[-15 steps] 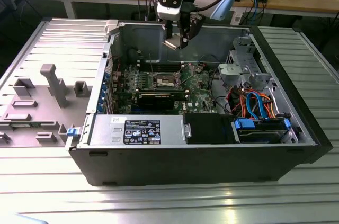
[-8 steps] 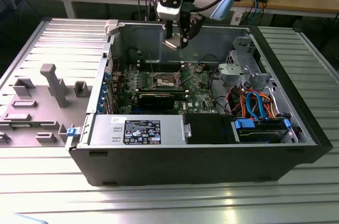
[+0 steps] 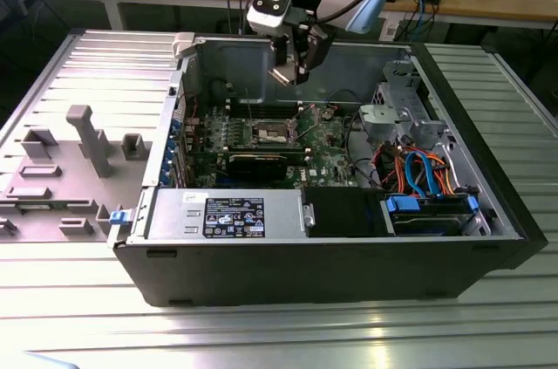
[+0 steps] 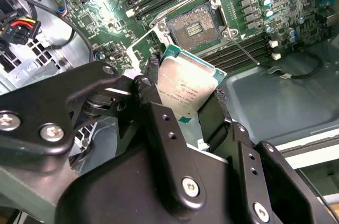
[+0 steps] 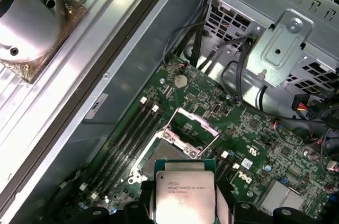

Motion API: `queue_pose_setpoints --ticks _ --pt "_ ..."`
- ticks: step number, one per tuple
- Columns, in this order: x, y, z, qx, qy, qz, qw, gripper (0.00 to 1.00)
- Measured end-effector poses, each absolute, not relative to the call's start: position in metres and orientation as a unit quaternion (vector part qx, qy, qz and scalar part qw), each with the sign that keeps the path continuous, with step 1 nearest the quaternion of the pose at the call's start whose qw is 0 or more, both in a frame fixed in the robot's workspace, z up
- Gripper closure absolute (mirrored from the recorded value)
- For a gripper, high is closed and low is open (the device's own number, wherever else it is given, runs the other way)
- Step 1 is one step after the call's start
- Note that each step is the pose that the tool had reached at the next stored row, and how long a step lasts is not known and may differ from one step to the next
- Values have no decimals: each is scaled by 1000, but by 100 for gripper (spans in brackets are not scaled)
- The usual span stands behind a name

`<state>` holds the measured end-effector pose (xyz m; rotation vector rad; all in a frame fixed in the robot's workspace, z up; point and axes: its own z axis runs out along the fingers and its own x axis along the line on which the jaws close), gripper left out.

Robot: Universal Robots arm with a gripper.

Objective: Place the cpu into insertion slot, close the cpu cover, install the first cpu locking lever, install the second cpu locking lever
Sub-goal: 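Place the cpu into insertion slot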

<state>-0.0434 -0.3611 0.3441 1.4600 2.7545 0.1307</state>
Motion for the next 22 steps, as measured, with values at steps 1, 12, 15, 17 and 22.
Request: queue_pose_setpoints --ticks 1,12,15,17,22 --pt "-43 -361 344 468 883 42 11 46" --pt "-43 -361 342 504 862 41 12 46" --pt "-43 -361 342 505 862 41 12 46" --pt "-43 -361 342 505 862 41 12 46" --pt "-43 -361 342 505 862 41 13 46"
